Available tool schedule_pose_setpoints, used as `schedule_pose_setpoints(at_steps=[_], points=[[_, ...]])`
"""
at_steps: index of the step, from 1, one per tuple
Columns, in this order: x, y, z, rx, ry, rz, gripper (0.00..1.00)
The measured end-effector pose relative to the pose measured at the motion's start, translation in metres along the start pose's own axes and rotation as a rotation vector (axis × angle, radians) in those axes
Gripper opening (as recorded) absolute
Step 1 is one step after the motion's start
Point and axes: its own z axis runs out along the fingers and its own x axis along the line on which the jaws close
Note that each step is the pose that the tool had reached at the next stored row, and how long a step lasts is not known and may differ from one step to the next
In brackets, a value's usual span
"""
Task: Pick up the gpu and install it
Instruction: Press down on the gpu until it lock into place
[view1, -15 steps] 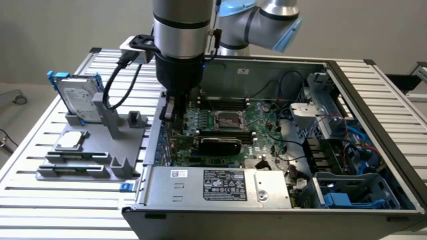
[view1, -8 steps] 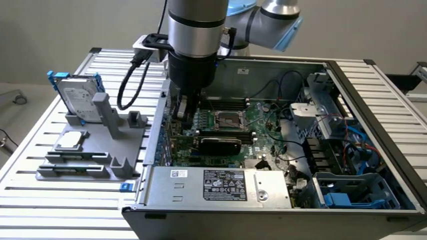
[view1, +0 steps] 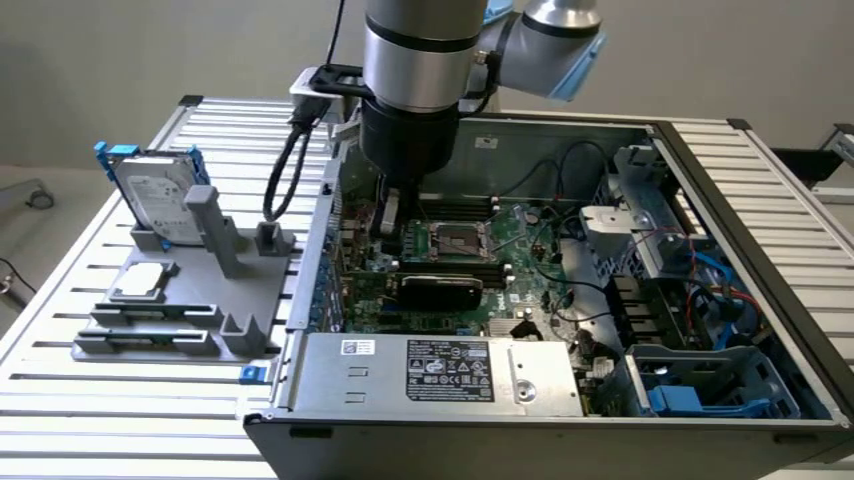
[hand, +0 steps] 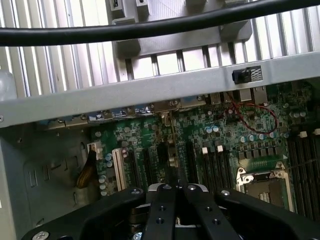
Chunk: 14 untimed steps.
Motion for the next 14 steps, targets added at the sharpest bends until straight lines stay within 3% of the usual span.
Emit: schedule_pose_setpoints(at_steps=[5, 14], points=[[-0.0007, -0.0095, -0.0028, -0.0002, -0.0006, -0.020, 0.11], [-0.0008, -0.0104, -0.0029, -0.0027, -0.0002, -0.021, 0.11]])
